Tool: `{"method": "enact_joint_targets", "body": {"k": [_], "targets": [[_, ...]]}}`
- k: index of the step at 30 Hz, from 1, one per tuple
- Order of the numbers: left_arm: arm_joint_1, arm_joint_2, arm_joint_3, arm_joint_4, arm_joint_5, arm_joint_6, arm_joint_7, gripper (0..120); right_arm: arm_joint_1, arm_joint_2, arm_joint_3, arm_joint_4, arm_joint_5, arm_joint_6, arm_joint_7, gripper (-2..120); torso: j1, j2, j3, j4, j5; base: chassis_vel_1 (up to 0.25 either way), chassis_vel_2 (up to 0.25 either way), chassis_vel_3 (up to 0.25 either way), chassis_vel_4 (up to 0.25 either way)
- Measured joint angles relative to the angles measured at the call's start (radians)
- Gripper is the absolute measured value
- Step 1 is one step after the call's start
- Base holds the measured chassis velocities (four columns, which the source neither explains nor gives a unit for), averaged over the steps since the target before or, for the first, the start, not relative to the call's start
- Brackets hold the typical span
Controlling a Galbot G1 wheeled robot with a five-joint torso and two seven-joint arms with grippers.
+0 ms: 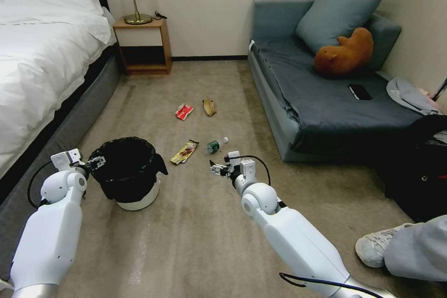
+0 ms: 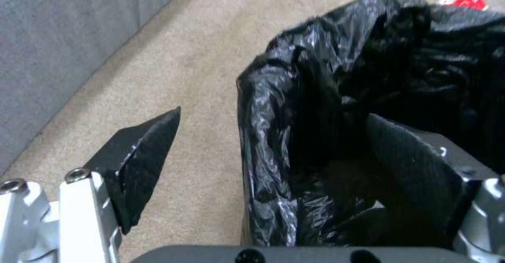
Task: Pick up the trash bin, then pick up the garbage on the floor and place it into the trash bin.
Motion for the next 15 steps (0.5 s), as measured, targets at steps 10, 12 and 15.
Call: {"method": "enact_joint_targets", "body": {"k": [10,12,15], "targets": [[-0.041,-0.005,0.018,0.052,-0.010,0.044,-0.021,83,-0.007,-0.004,-0.012,0.015,0.006,0.004,-0.001,100,0.000,0.000,0.000,0.0000,0.0000,0.000,0.000,0.000,0.000],[-0.053,-0.008,0.023,0.063,-0.024,0.077,-0.042,82,-0.012,-0.004,-0.014,0.018,0.007,0.004,-0.001,100,0.000,0.000,0.000,0.0000,0.0000,0.000,0.000,0.000,0.000],[-0.063,-0.009,0.029,0.071,-0.041,0.107,-0.069,81,-0.019,-0.005,-0.014,0.020,0.007,0.005,0.000,100,0.000,0.000,0.000,0.0000,0.0000,0.000,0.000,0.000,0.000]]}}
